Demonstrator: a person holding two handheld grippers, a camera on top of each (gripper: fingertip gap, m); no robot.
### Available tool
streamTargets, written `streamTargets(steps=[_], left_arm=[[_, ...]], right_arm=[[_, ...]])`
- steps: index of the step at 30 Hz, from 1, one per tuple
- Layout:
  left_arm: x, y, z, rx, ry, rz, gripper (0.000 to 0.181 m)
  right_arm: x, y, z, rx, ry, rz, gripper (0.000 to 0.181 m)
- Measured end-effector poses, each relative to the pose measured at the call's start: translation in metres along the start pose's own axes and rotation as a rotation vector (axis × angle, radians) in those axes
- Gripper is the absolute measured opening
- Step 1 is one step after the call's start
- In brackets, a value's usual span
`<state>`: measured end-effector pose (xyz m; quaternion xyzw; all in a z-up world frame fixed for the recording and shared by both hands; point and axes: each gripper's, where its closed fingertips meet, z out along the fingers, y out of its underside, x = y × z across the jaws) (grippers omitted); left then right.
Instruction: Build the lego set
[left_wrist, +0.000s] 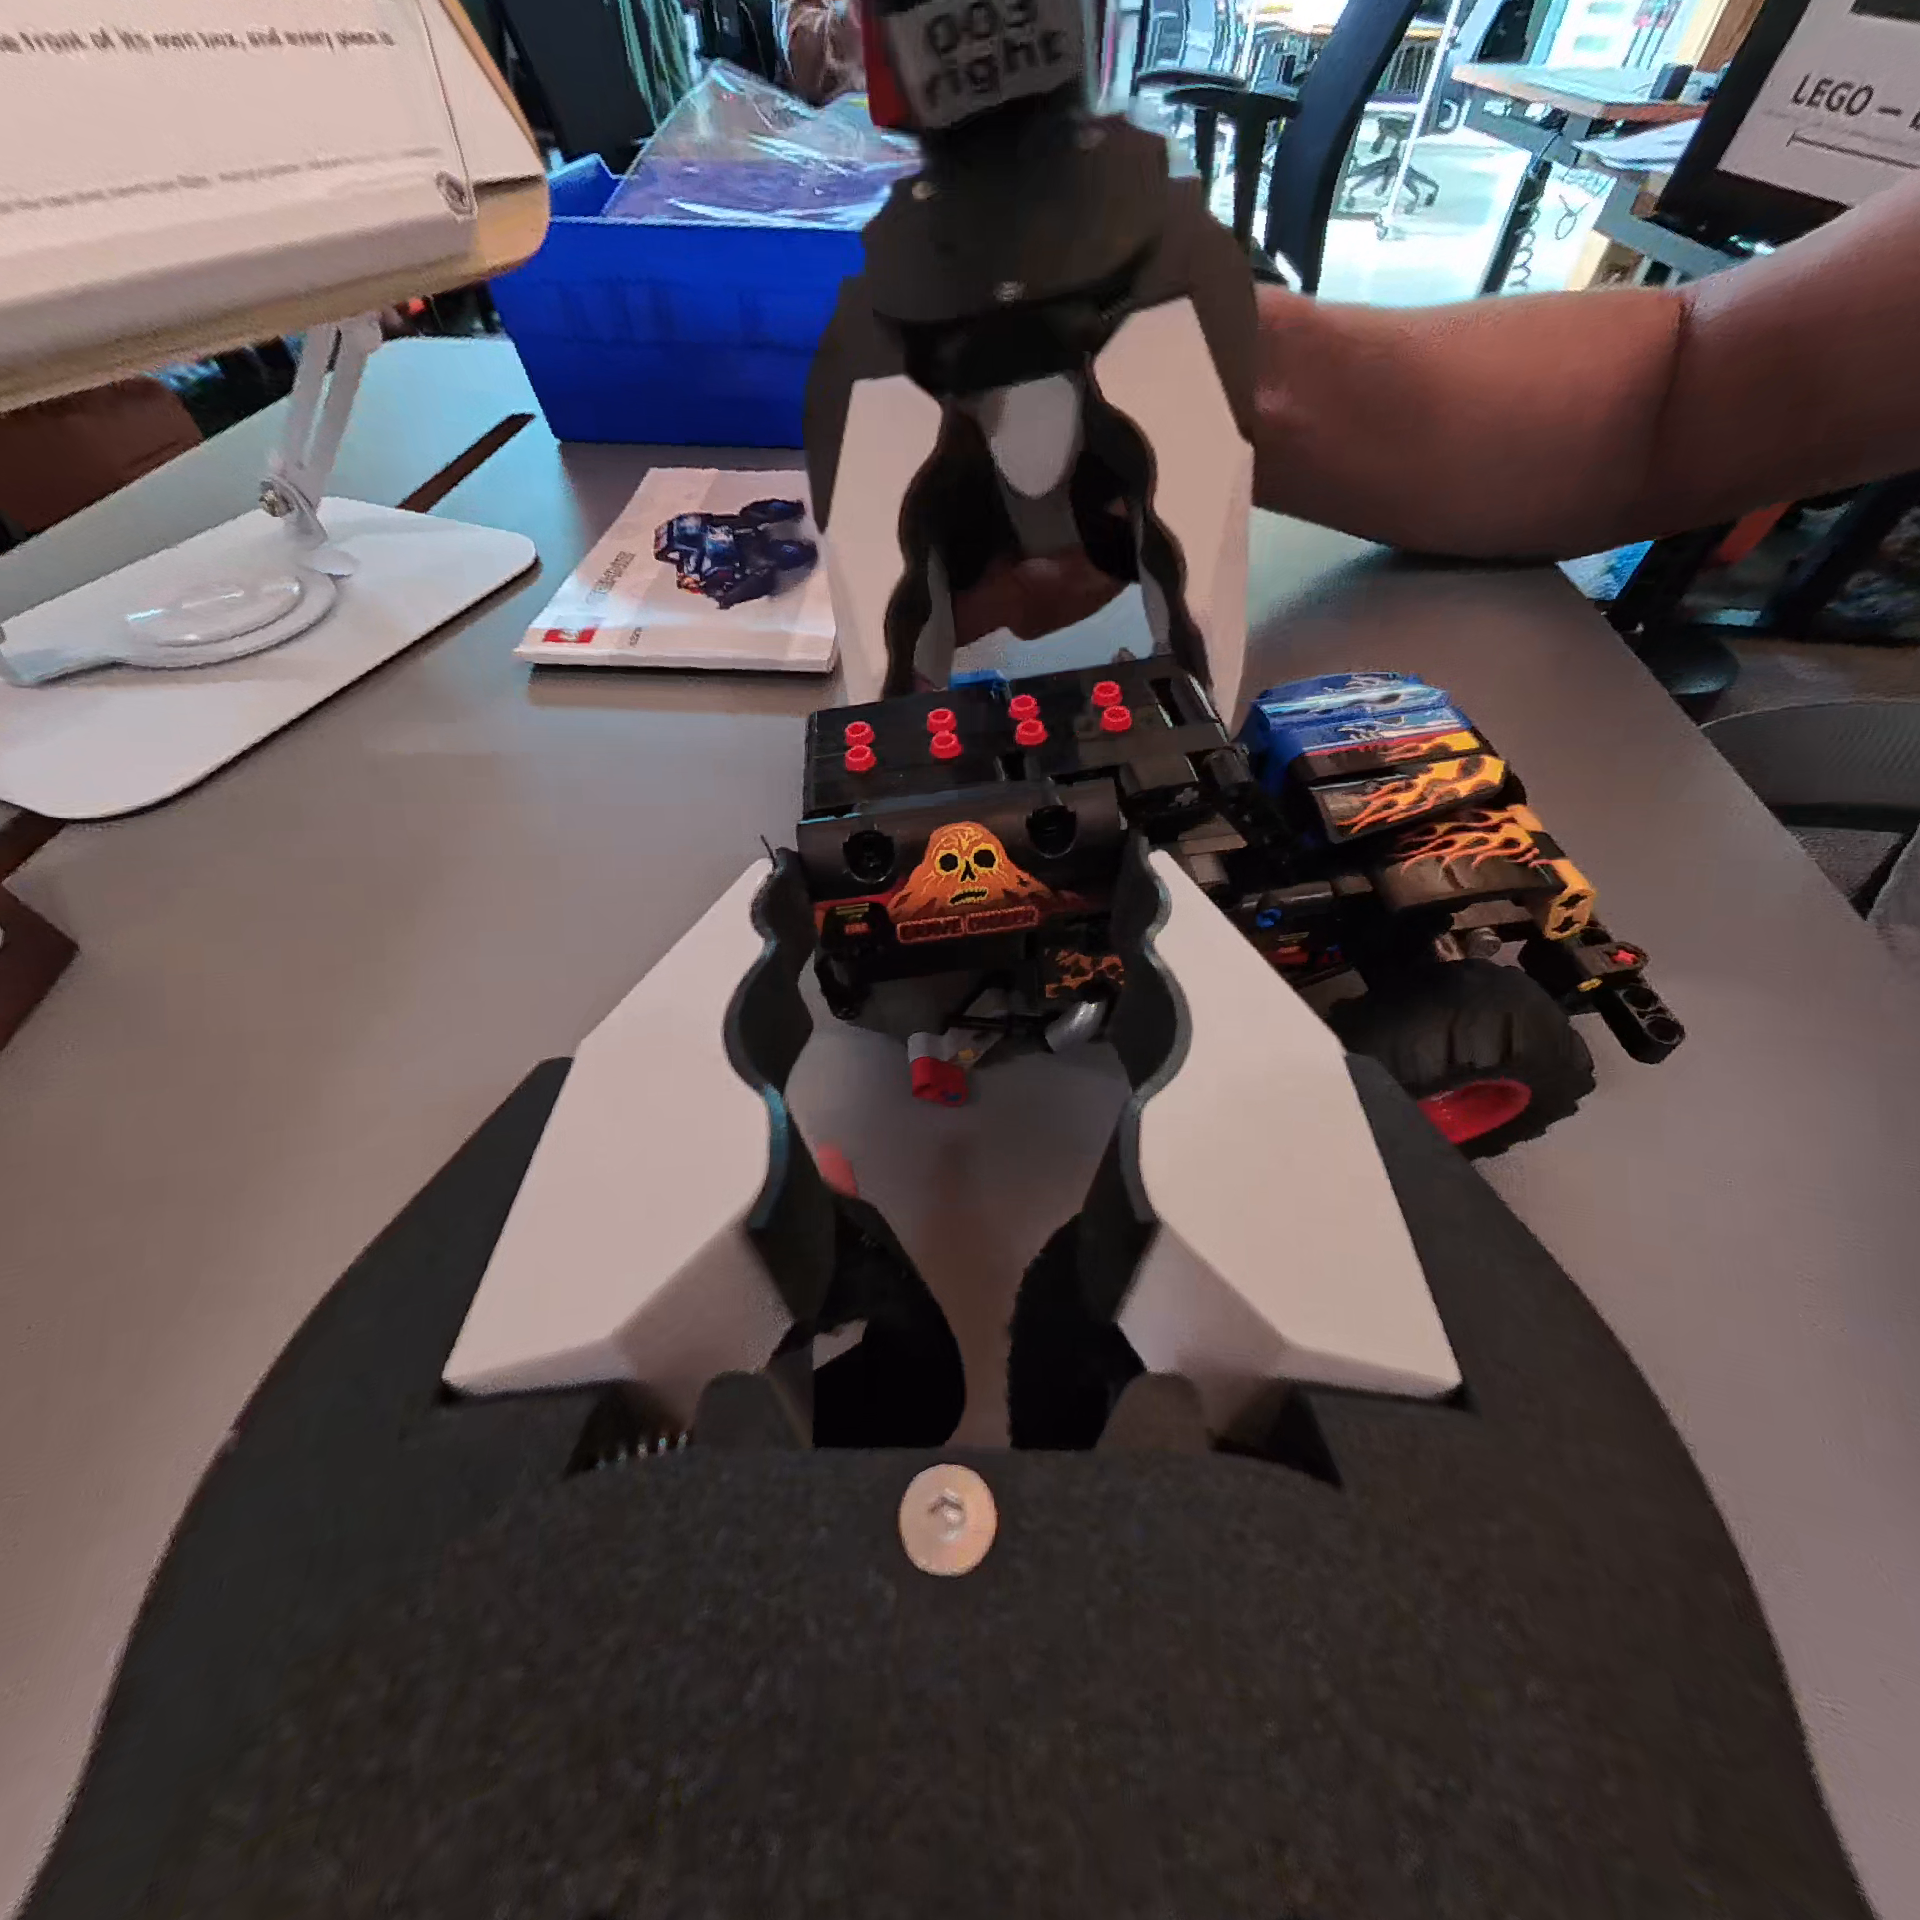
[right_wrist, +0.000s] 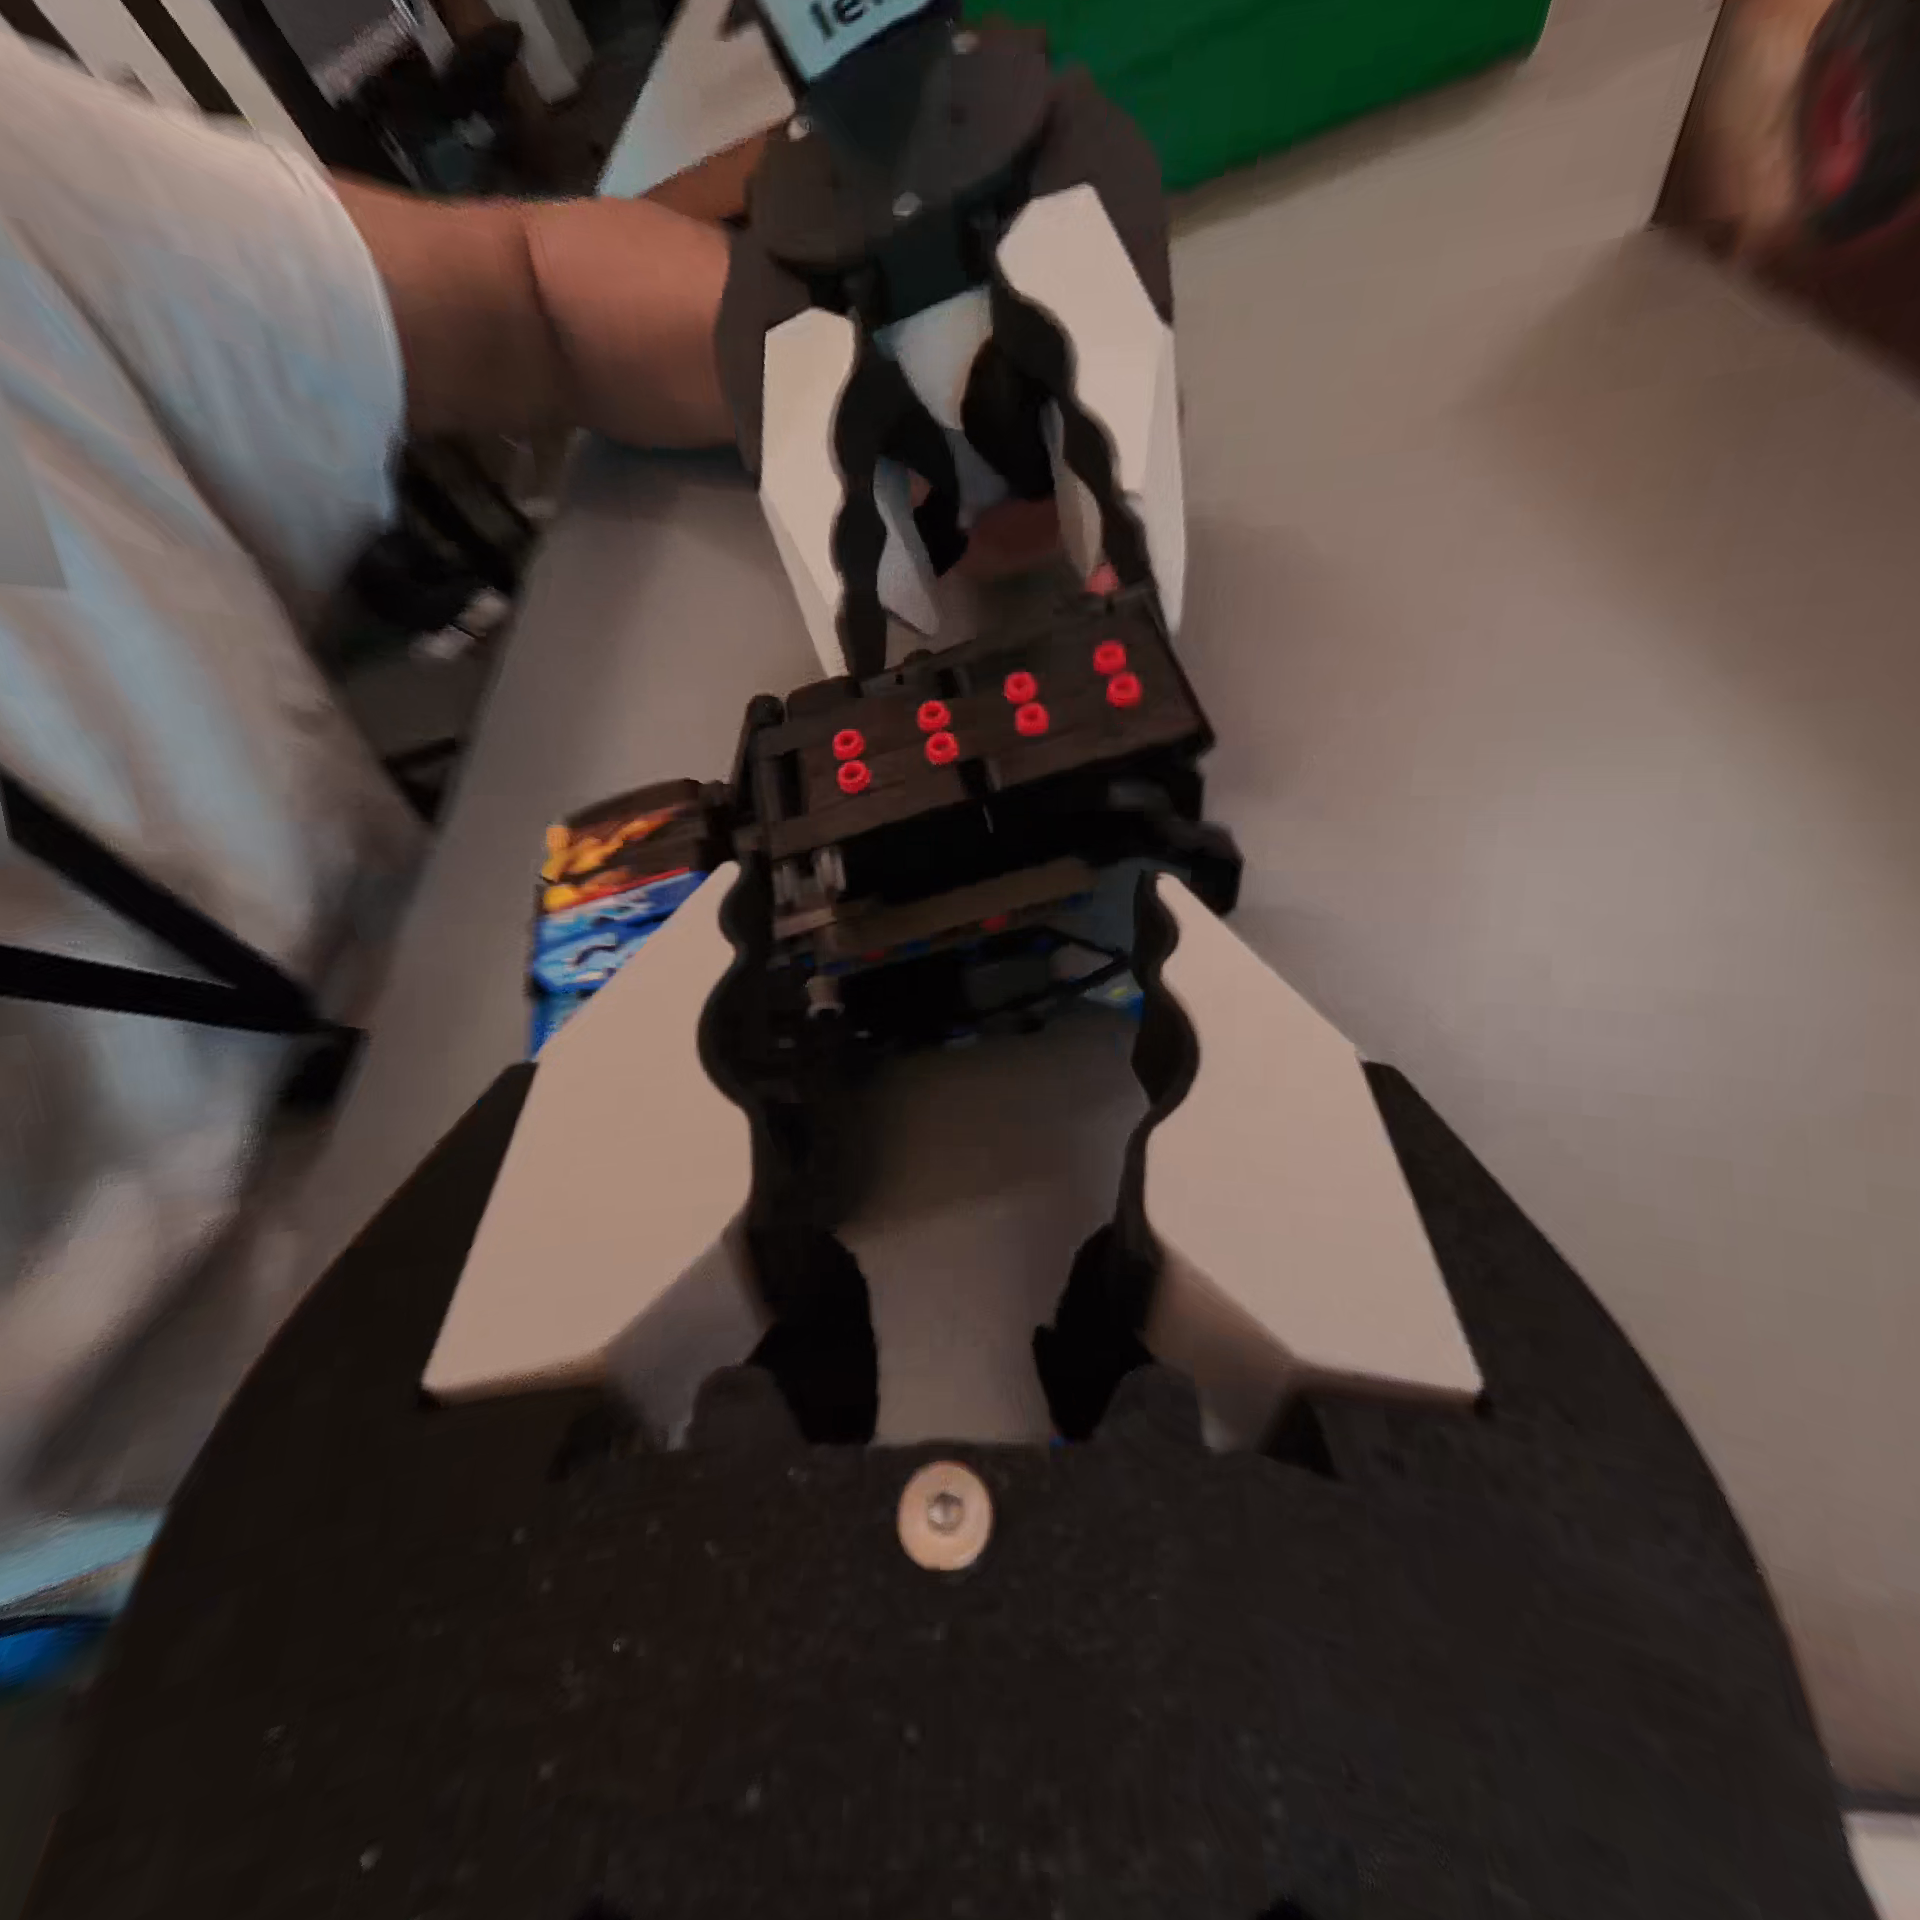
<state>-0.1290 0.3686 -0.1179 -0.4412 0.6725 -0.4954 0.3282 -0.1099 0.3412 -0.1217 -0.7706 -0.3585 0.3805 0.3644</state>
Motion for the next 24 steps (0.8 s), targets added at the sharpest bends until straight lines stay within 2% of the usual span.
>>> streamTargets(steps=[1,4,6,8,9,12,14,17,19,20,24], left_arm=[[0.000,-0.003,-0.002,0.004,-0.014,0.024,0.058],[0.001,-0.013,-0.007,0.022,-0.070,0.115,0.058],[0.005,-0.020,-0.010,0.023,-0.094,0.180,0.058],[0.007,-0.026,-0.011,0.024,-0.131,0.239,0.058],[0.008,-0.029,-0.012,0.020,-0.146,0.261,0.058],[0.008,-0.037,-0.016,0.010,-0.200,0.353,0.058],[0.012,-0.042,-0.018,-0.003,-0.221,0.414,0.058],[0.016,-0.045,-0.018,-0.008,-0.246,0.459,0.058],[0.022,-0.046,-0.015,-0.010,-0.235,0.471,0.058],[0.024,-0.047,-0.014,-0.014,-0.241,0.479,0.058],[0.023,-0.046,-0.018,-0.020,-0.270,0.473,0.058]], right_arm=[[-0.003,-0.002,-0.004,0.000,-0.070,0.120,0.067],[-0.001,-0.027,-0.012,0.133,-0.239,0.463,0.054],[-0.002,-0.035,-0.014,0.154,-0.302,0.588,0.049],[-0.007,-0.045,-0.017,0.169,-0.327,0.592,0.032],[-0.013,-0.049,-0.018,0.151,-0.344,0.578,0.030],[-0.020,-0.057,-0.018,0.110,-0.293,0.507,0.034],[-0.020,-0.056,-0.011,0.095,-0.279,0.549,0.030],[-0.023,-0.062,-0.010,0.148,-0.348,0.574,0.019],[-0.036,-0.065,-0.002,0.141,-0.417,0.586,0.022],[-0.034,-0.062,0.002,0.130,-0.391,0.574,0.010],[-0.034,-0.065,0.004,0.170,-0.402,0.573,0.009]])
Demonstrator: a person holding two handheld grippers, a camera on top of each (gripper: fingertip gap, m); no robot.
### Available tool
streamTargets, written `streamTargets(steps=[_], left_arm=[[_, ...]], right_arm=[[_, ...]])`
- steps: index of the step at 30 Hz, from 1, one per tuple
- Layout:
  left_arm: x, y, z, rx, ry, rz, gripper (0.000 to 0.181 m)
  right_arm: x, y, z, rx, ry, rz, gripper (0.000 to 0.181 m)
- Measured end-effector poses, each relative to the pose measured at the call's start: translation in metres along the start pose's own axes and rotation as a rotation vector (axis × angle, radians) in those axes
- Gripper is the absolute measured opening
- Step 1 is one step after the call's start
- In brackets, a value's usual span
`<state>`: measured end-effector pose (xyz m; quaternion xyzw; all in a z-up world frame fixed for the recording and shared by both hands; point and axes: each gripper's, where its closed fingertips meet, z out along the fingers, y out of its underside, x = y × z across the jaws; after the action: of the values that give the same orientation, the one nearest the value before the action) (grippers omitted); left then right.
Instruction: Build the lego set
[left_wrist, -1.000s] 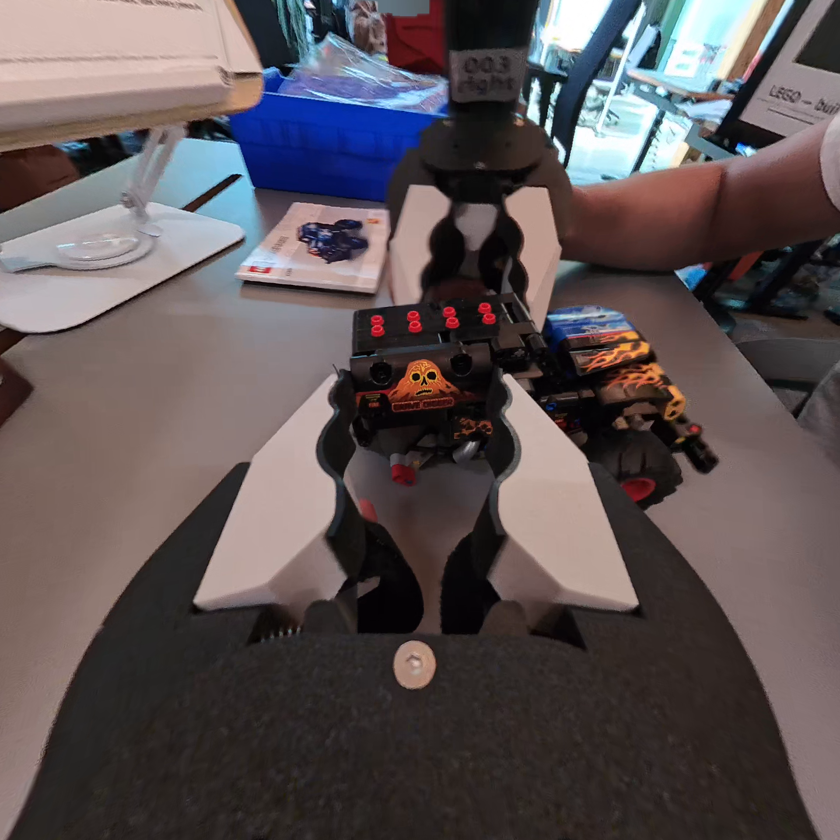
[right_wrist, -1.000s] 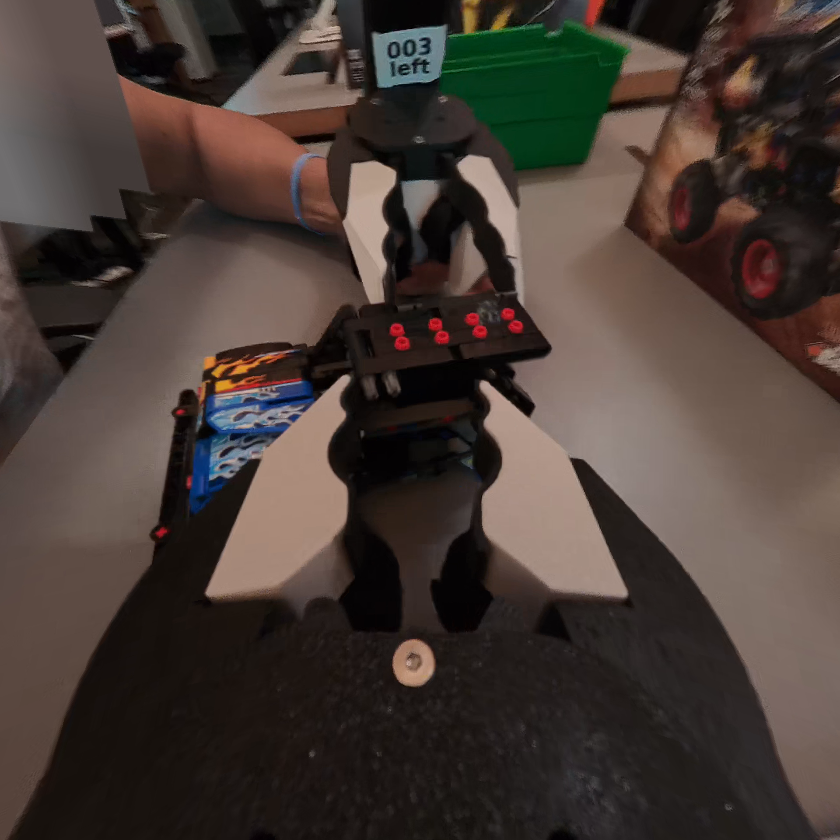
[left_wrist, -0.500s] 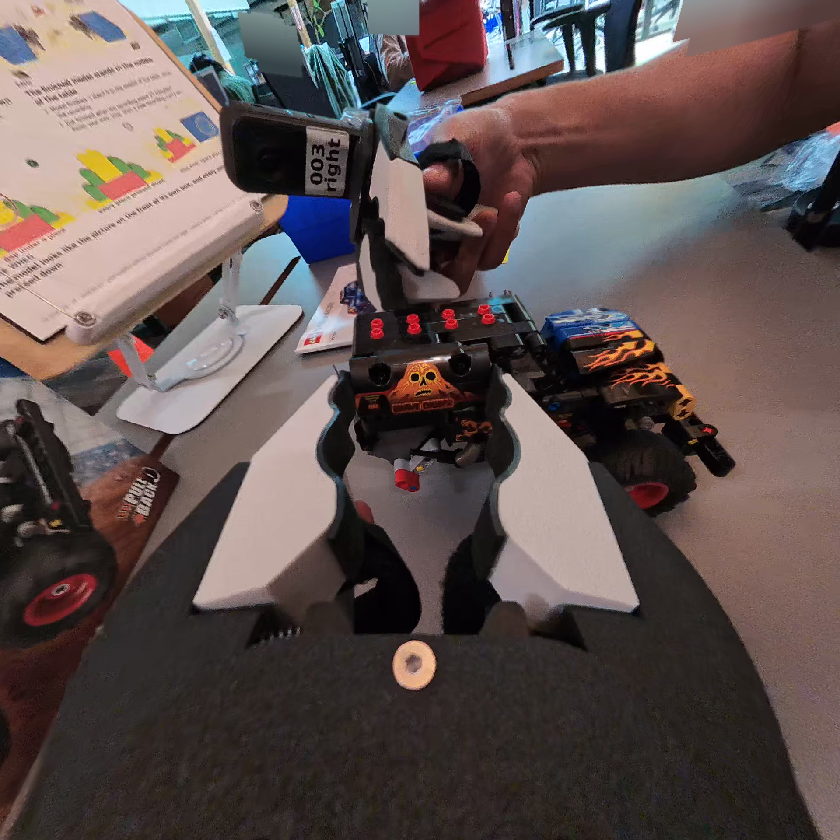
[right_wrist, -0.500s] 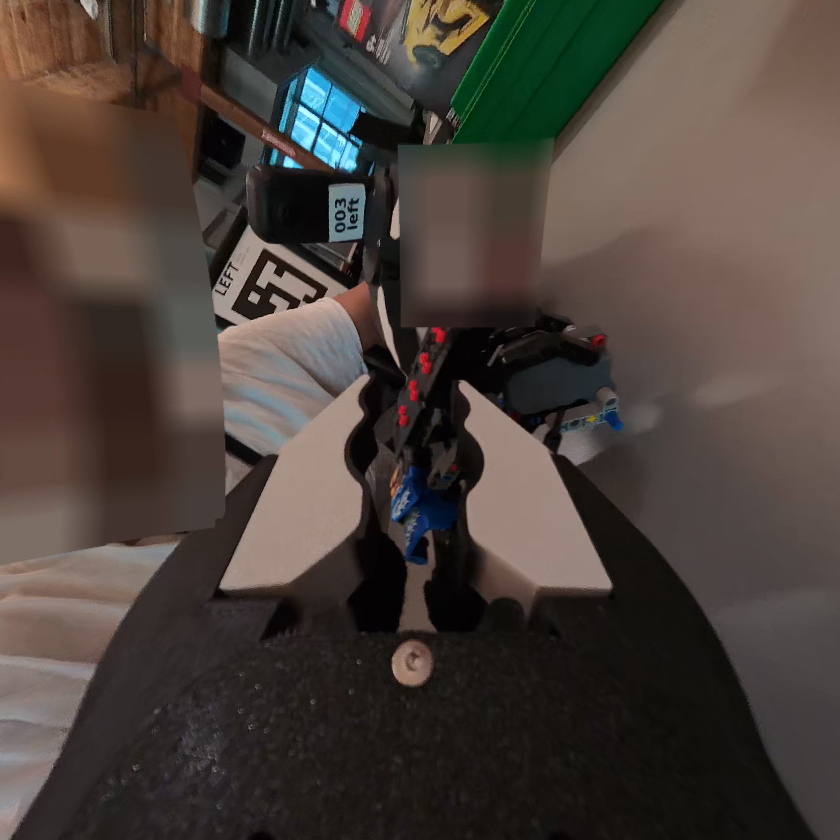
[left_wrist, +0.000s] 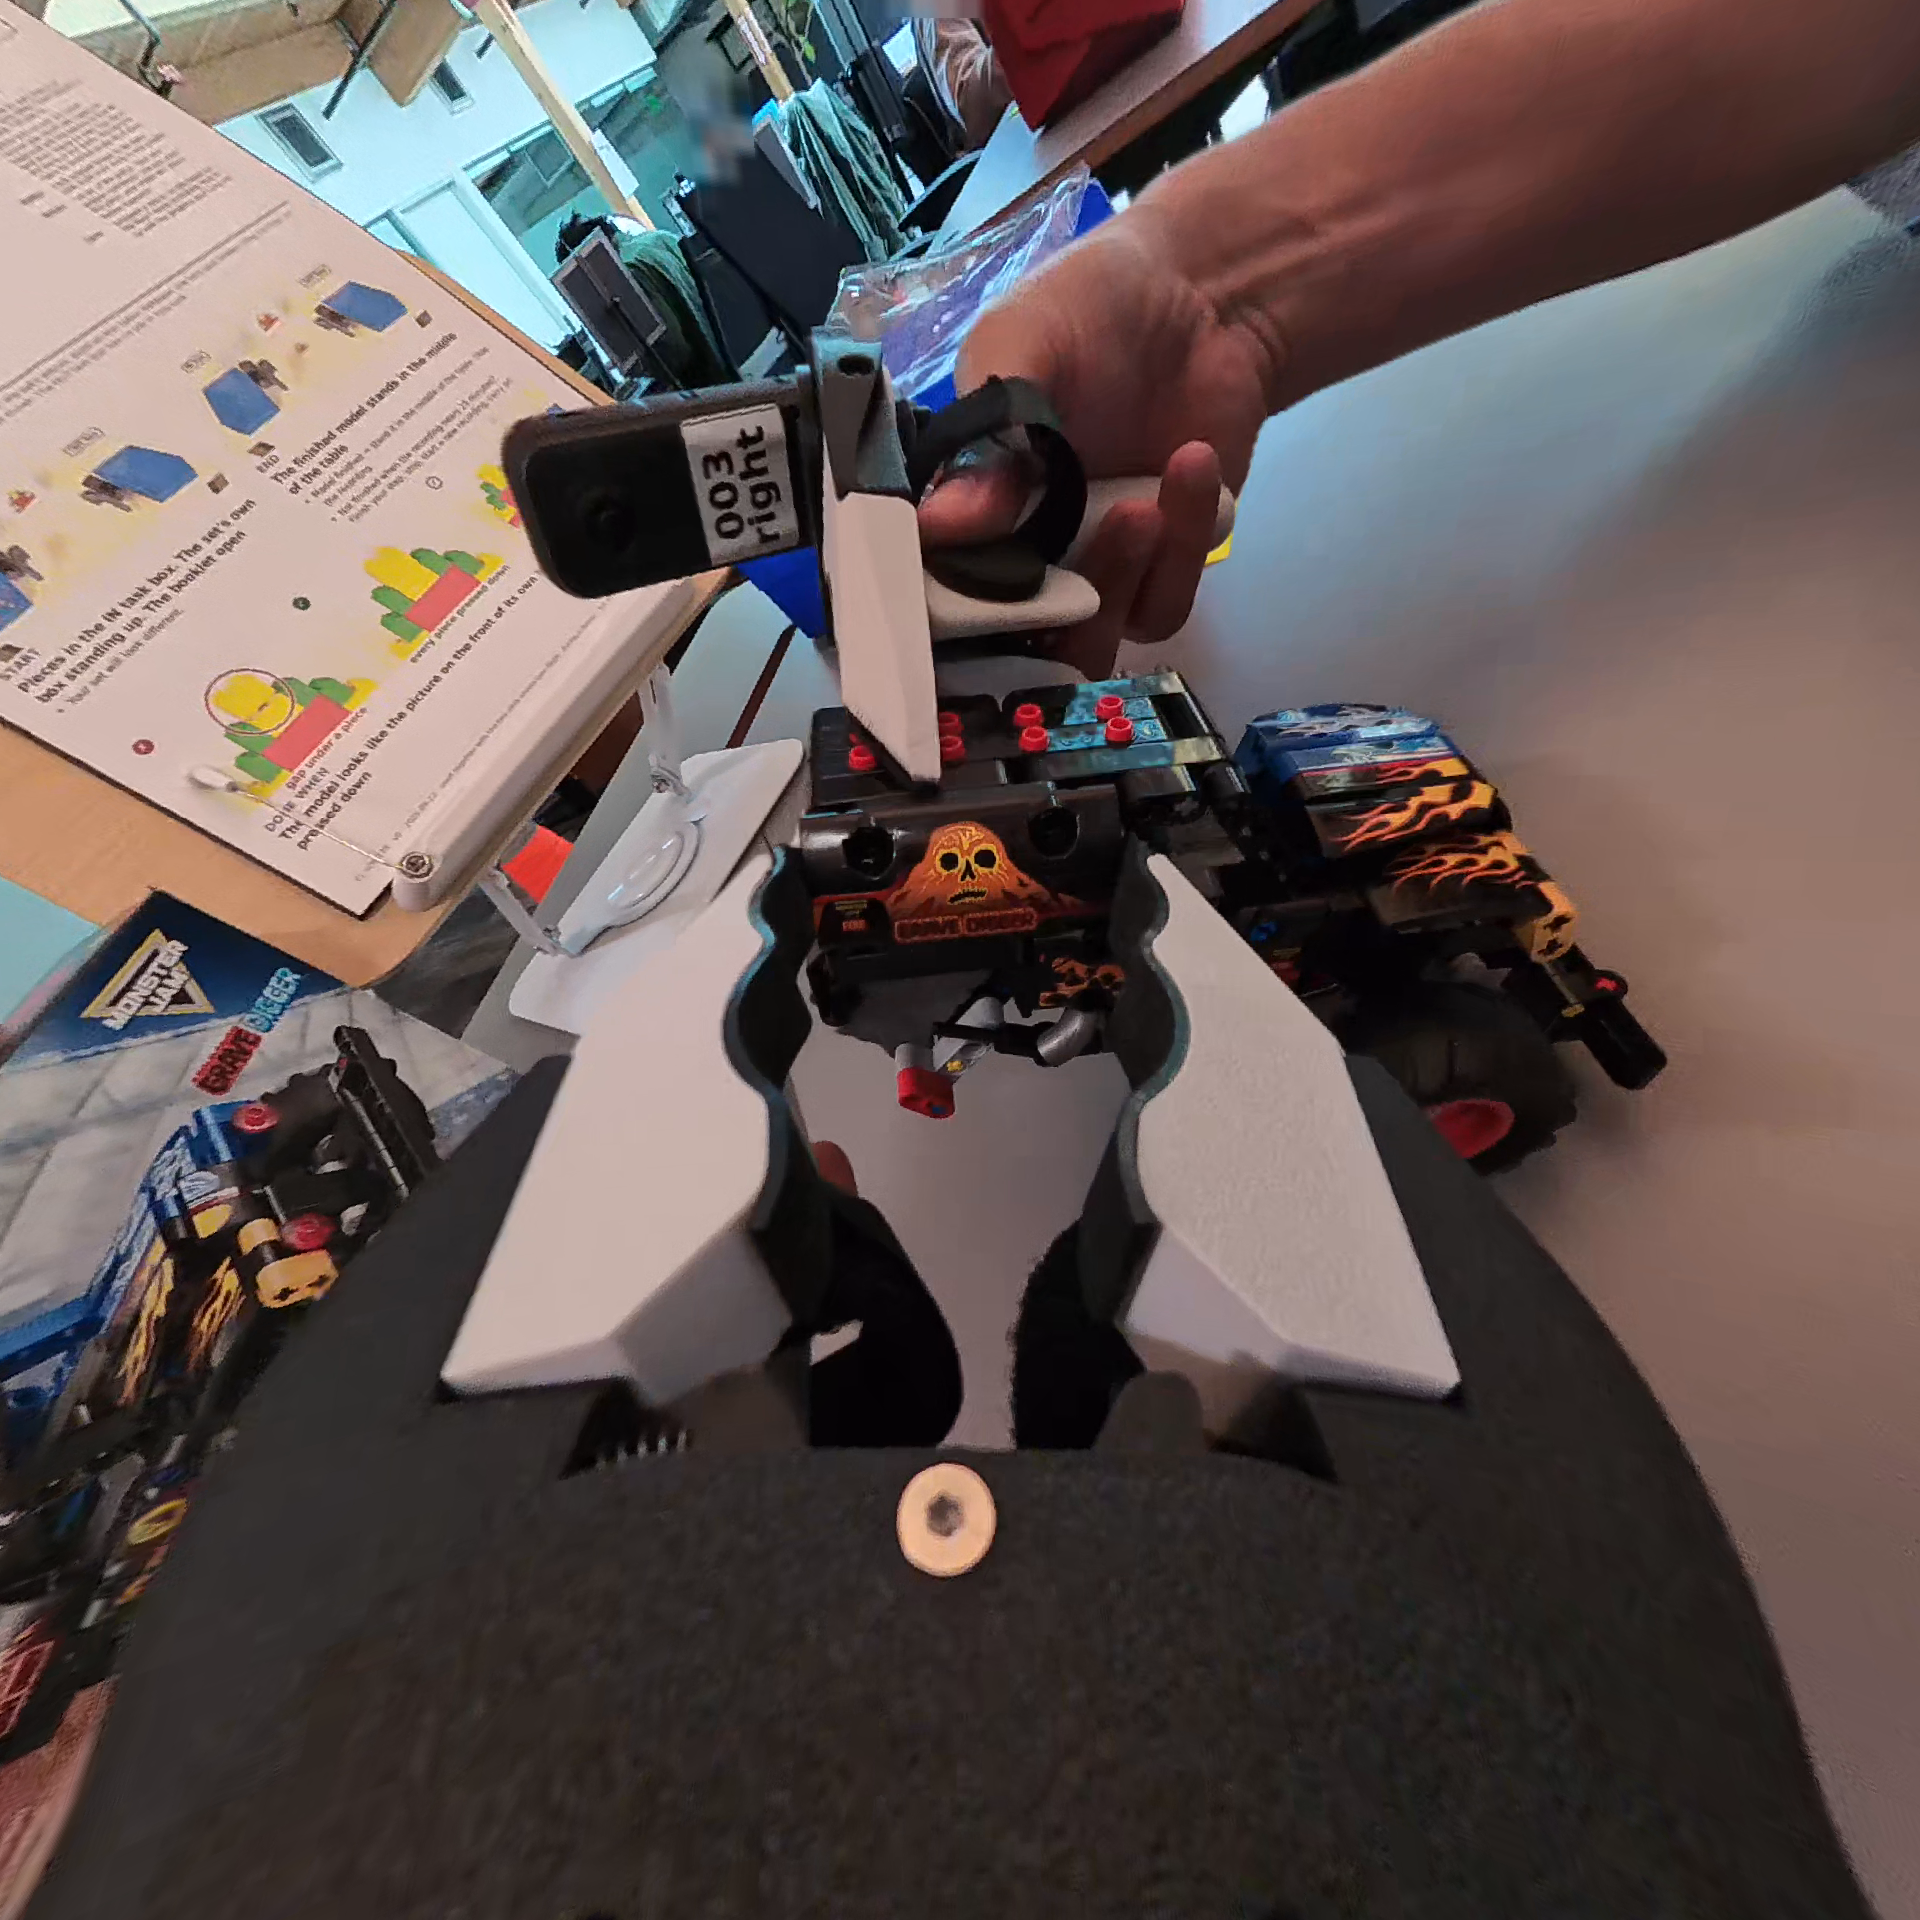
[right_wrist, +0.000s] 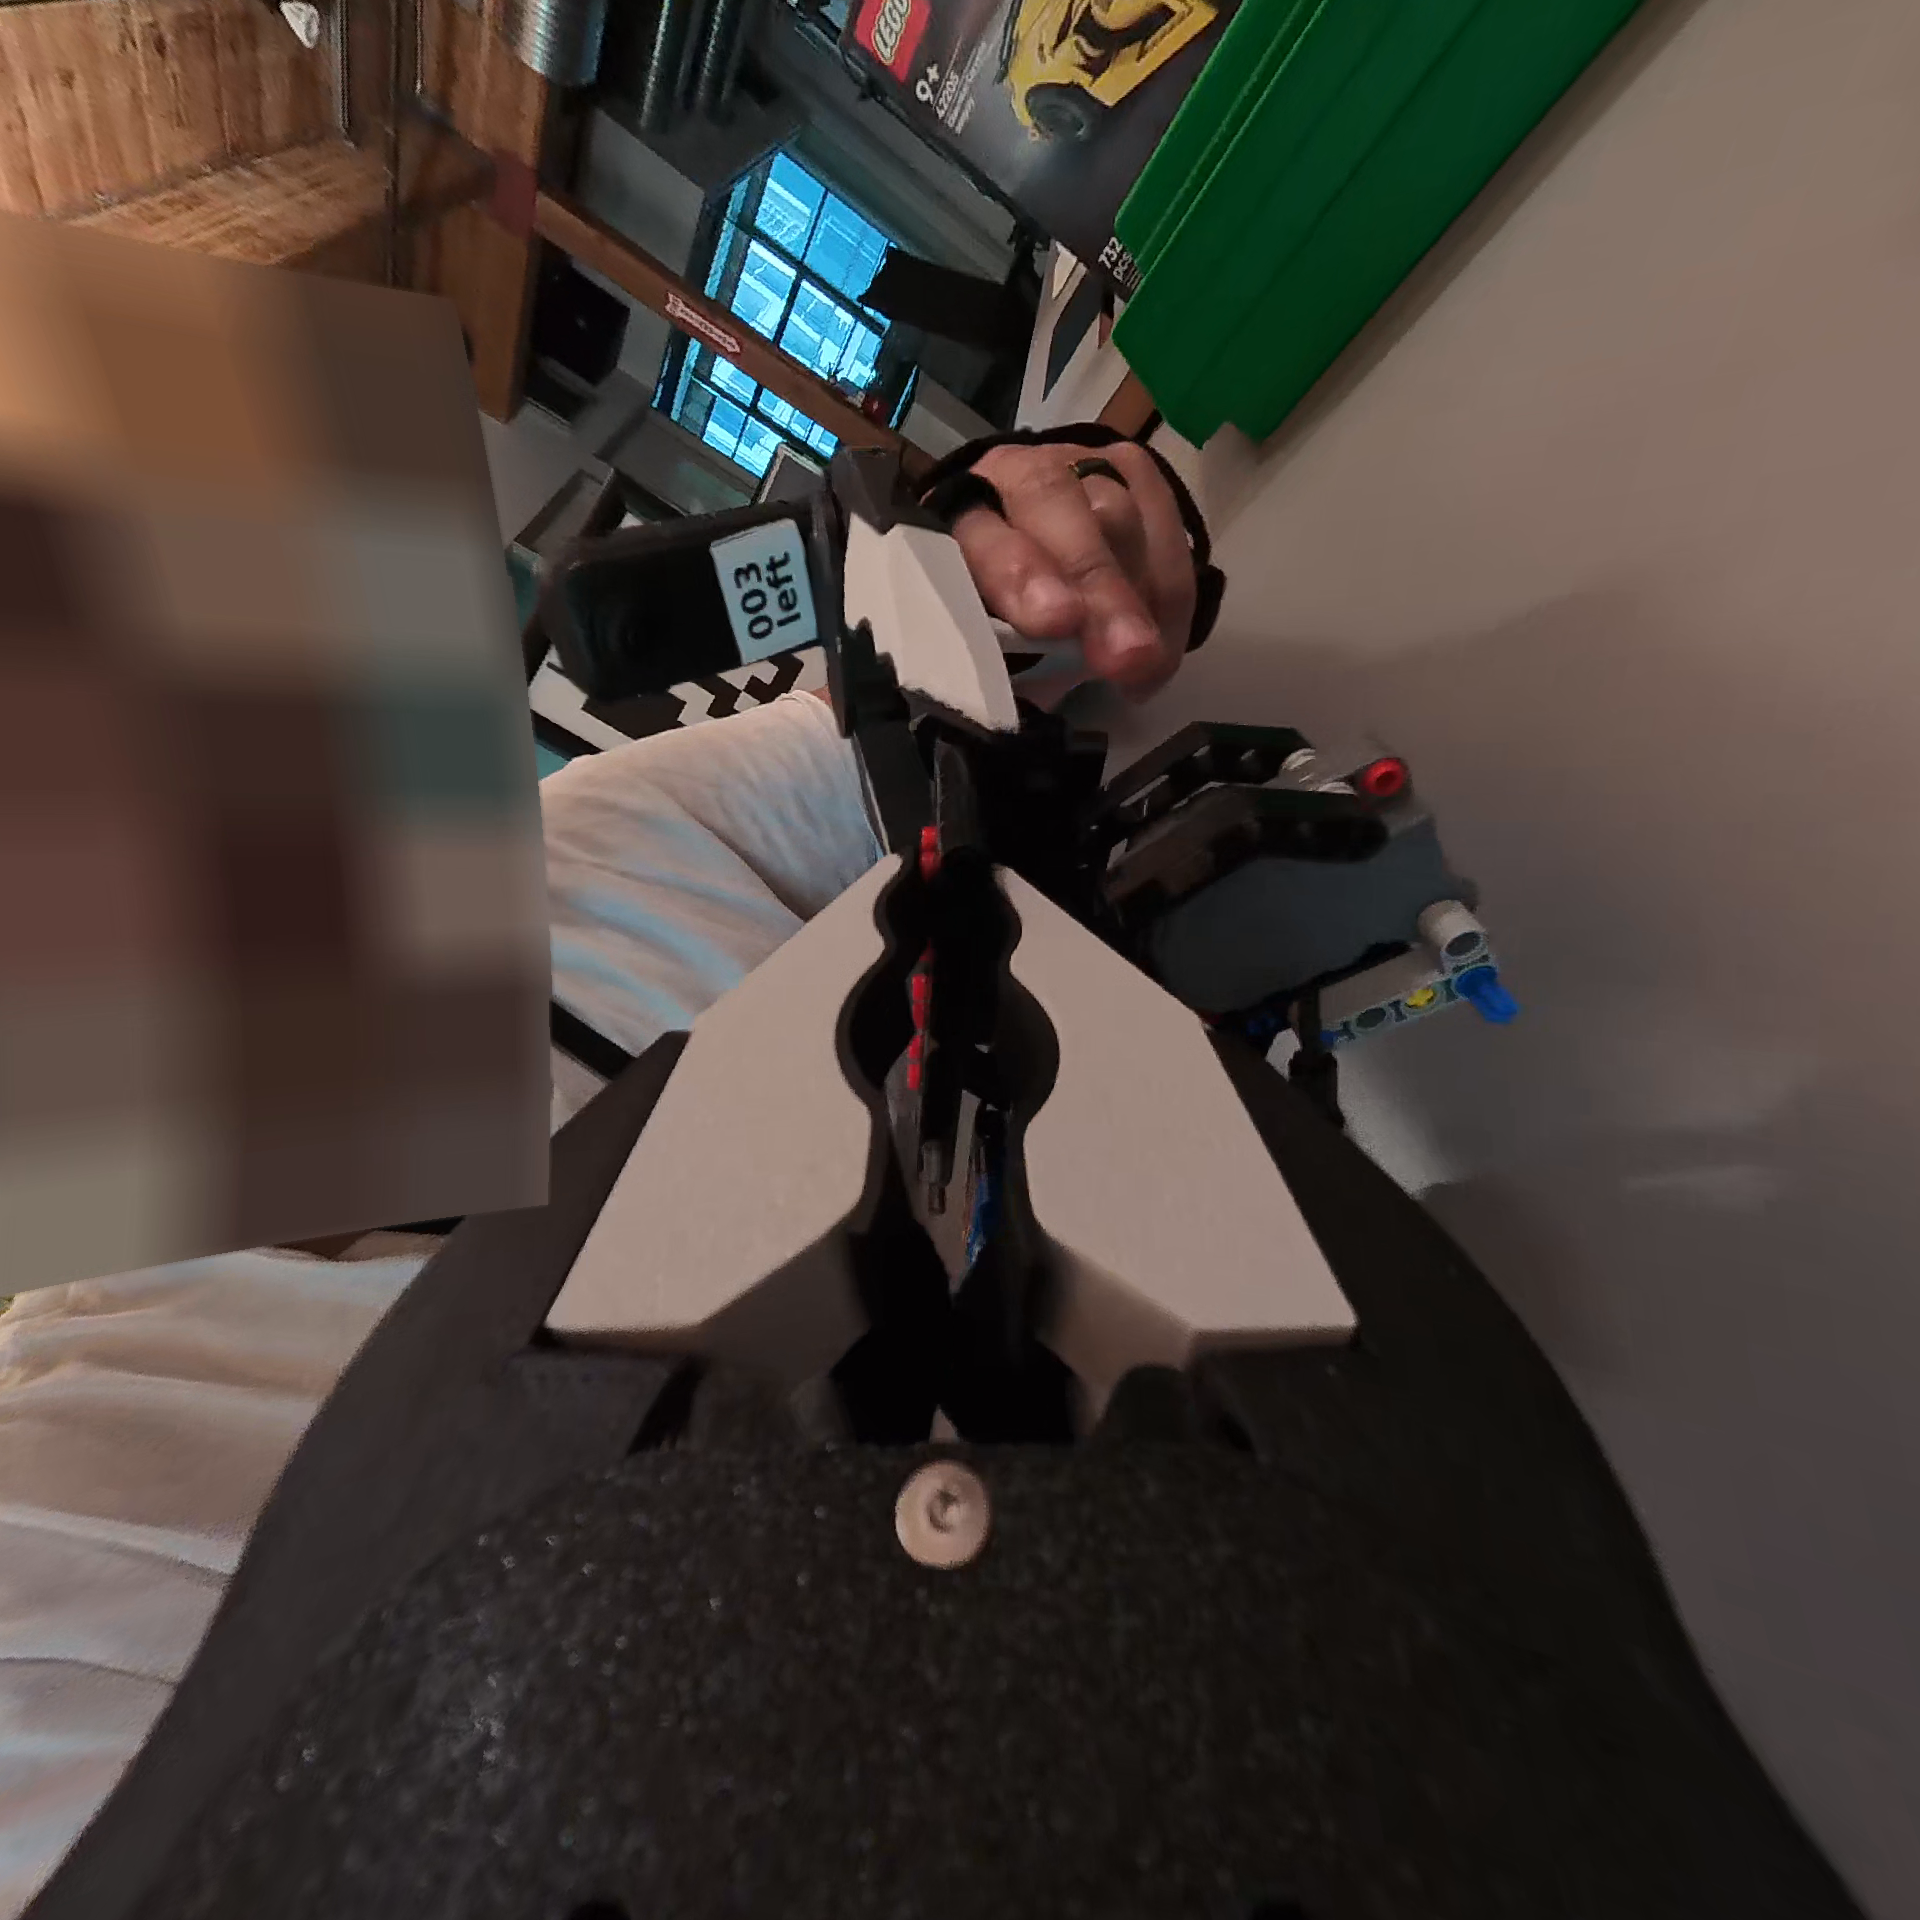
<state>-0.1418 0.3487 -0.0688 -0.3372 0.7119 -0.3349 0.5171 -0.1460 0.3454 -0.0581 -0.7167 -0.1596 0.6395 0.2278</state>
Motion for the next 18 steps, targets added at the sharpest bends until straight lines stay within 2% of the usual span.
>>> streamTargets(steps=[18], left_arm=[[0.0057,0.0004,-0.0022,0.080,0.037,-0.024,0.056]], right_arm=[[0.0000,0.0054,-0.0010,0.003,-0.059,0.027,0.008]])
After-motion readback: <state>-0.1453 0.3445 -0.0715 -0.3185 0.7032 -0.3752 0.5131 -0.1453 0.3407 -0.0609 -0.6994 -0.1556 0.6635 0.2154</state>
